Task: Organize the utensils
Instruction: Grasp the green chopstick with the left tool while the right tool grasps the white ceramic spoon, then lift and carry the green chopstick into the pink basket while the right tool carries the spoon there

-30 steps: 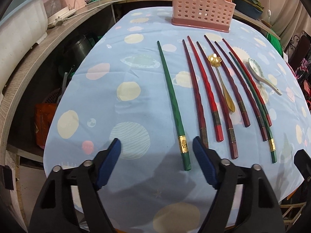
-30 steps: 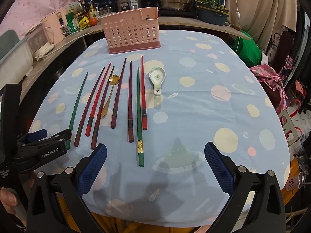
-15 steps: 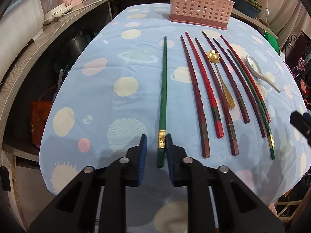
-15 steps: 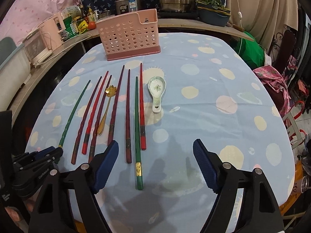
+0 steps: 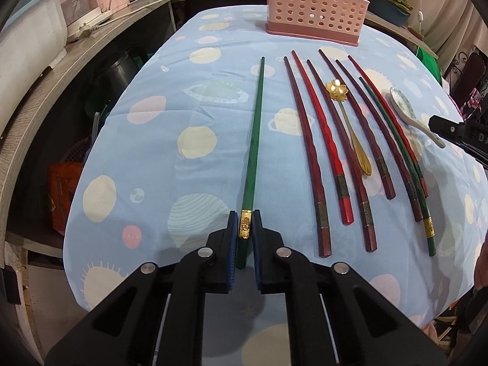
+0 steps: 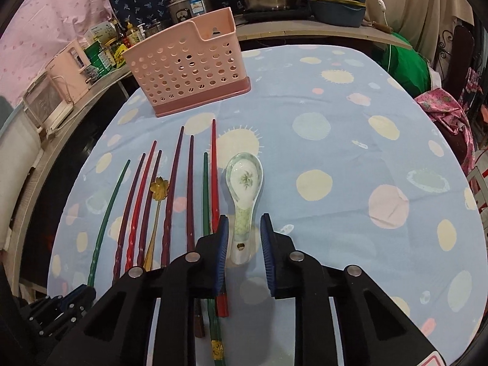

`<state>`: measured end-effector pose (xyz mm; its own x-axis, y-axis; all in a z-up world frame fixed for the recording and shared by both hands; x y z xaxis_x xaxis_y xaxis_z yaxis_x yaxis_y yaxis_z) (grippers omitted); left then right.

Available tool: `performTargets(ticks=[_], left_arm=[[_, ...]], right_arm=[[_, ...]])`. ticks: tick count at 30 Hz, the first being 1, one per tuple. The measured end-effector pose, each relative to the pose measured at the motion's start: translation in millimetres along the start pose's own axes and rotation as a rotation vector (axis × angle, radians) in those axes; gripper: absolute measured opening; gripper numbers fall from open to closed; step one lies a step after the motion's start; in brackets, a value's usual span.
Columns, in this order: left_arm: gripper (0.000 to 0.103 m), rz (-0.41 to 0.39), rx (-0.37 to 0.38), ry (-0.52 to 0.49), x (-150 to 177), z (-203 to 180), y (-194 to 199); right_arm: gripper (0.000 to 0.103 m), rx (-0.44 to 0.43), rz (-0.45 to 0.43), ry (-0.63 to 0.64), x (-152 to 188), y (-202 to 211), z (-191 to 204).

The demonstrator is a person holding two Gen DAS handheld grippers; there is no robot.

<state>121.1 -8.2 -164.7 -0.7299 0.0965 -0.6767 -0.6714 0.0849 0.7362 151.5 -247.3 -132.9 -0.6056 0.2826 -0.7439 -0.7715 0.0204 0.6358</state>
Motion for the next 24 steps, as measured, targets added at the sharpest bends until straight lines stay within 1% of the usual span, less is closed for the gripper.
performTargets(ticks=[2, 6, 11, 20, 24], left_arm=[[0.009, 0.0, -0.002, -0.004, 0.0, -0.2, -0.2], [0.009, 0.003, 0.003, 0.0, 0.2, 0.5, -0.3], [0.009, 0.002, 0.004, 0.0, 0.3, 0.7, -0.3], [0.009, -0.015, 0.01, 0.008, 0.4, 0.9, 0.5], [0.008, -0.017, 0.032, 0.029, 0.8, 1.6, 1.9]], right_arm=[[0.011, -0.007, 0.014, -0.01, 3.1, -5.6, -0.6], [0.009, -0.008, 0.034, -0.028, 10.2, -11.8, -4.3], [0.009, -0.025, 0.058, -0.051, 22.5, -16.9, -6.3], [0.009, -0.022, 0.026, -0.025, 24.9, -14.0, -5.2], [0.006, -0.015, 0.014, -0.013, 23.5, -7.1, -5.7]])
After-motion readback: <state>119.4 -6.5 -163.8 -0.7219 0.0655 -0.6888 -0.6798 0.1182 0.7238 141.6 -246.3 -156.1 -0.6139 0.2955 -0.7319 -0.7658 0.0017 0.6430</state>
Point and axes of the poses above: each gripper's, at about its wrist camera, not at the fingertips, and y roughly against the way its jaws point, z to its left, x to its underside, the point moved 10 cm from there along -y, roughly the way its jaws point, and after that the axes turned 15 degrees about -z, right-handed, at the moved point
